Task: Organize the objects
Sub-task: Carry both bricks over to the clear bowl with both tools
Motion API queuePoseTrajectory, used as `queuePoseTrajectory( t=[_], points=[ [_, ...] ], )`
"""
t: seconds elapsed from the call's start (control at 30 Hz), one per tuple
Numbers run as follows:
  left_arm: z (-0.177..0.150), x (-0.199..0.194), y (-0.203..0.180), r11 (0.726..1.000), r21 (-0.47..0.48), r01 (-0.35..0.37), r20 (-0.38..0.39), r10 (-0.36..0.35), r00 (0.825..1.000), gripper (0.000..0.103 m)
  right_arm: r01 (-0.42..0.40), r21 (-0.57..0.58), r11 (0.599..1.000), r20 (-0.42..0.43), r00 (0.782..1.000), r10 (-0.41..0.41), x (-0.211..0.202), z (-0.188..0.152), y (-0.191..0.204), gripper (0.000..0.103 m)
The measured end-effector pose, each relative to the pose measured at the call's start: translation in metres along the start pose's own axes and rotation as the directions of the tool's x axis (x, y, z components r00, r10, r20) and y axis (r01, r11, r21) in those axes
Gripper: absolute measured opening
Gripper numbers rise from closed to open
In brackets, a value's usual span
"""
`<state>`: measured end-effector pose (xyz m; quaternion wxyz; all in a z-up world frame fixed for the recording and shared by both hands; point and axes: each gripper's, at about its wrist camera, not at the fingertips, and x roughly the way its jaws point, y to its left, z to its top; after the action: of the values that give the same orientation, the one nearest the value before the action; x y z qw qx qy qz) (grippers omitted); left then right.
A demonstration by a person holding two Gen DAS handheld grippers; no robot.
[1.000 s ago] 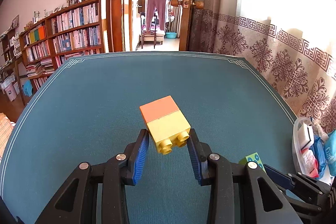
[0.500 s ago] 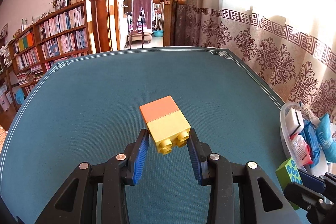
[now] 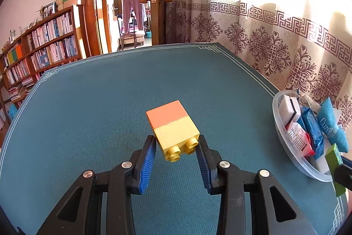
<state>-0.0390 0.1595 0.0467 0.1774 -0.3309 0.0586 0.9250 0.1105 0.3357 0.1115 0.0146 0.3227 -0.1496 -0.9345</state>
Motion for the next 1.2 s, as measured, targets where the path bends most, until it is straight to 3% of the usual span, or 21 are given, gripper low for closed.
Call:
queuePoseTrajectory(
  t=[0.6, 1.2],
  points=[
    [-0.006, 0.001, -0.01, 1.0, 0.018, 0.017, -0.017, -0.017, 1.0, 0.04, 0.148, 0.085, 0.985, 0.013, 0.989, -0.15, 0.005, 0.01, -0.048, 0.031],
    [-0.011, 0.003, -0.012, 0.999, 0.025, 0.021, -0.026, -0.021, 0.999, 0.04, 0.186, 0.098, 0.978, 0.011, 0.982, -0.188, 0.016, 0.015, -0.059, 0.031]
  ],
)
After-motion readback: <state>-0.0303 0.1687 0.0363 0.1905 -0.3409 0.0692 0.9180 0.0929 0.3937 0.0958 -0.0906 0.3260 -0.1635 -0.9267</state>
